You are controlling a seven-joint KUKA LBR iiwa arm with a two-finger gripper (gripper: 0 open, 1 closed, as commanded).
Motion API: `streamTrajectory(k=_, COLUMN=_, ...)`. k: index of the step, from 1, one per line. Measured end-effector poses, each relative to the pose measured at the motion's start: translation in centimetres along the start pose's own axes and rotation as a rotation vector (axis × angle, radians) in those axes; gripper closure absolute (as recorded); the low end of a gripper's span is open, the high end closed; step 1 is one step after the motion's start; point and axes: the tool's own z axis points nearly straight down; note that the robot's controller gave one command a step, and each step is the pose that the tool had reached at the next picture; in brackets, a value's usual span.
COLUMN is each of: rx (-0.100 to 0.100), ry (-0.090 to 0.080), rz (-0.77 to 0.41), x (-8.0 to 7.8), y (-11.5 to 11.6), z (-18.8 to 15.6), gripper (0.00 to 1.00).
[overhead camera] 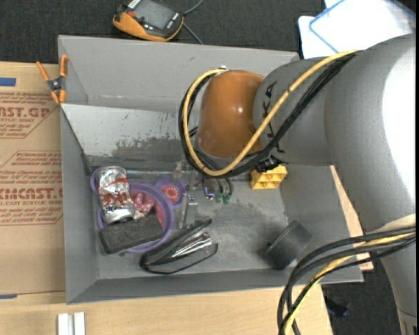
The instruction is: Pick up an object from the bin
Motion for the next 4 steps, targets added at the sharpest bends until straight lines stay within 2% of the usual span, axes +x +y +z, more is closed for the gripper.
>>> streamTrajectory(k=1, rx=-0.003, ry=0.002, rz=0.044, x=-0.3, y=0.7, z=3.0, gripper=0.0)
streamTrajectory(k=2, rx=-0.005, ry=-0.012, rz=0.043, x=1.0, y=-0.8, z=3.9, gripper=0.0)
streamTrajectory(k=3, rx=-0.005, ry=-0.008, rz=0.06, x=-1.1, y=1.5, z=4.1, gripper=1.0)
streamTrajectory(k=4, rx=-0.005, ry=-0.008, rz=0.06, x=-1.1, y=1.5, z=4.1, gripper=1.0)
